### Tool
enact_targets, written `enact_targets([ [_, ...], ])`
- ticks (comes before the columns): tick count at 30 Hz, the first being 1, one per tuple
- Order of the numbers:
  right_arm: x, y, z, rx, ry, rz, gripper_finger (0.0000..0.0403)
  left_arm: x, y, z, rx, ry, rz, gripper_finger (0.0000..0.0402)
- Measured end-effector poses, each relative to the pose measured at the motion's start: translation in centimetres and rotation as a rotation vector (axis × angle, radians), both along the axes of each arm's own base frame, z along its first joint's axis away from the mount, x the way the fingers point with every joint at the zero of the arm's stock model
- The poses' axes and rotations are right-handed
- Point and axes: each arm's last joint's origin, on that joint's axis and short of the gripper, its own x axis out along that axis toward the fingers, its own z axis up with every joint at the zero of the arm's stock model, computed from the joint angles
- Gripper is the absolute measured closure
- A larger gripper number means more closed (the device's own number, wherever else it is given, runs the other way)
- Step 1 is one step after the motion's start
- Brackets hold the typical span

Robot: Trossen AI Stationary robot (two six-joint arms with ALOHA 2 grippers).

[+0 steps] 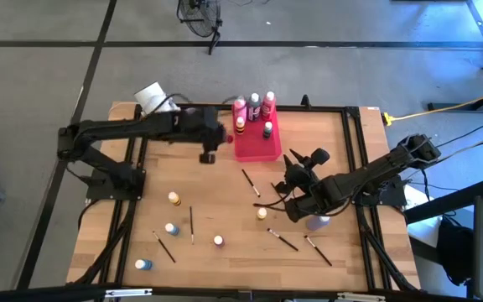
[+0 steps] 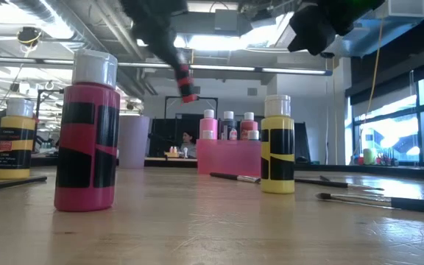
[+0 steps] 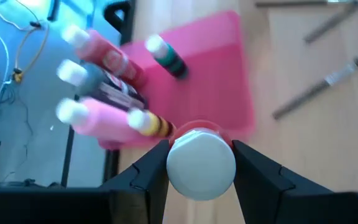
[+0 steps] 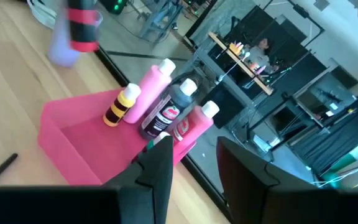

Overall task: Pick & Place Paint Supplies
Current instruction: Put the red paint bottle into the red bin

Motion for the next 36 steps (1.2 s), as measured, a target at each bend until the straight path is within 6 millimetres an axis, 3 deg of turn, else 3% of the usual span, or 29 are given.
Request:
enact_targets([
  [6,-0.1,-0.1,0.0,-0.008,0.017,0.000,0.0275,3.5,3.4,0.1,-0.066,0.043,-0.014,0.0258],
  [14,-0.6,0.8,-0.1,-0.004,0.012,0.031,0.0275,6.4,7.1,-3.0,-0.225,0.149,0.015,0.0259],
  [19,-1.0,1.0,-0.1,-0.008,0.023,0.041,0.0275,7.1,8.7,-5.3,-0.263,0.189,0.042,0.0257],
  [36,-1.9,0.5,-0.3,0.013,0.000,0.003,0.0275,8.4,11.0,-8.8,-0.297,0.191,0.104,0.0257],
])
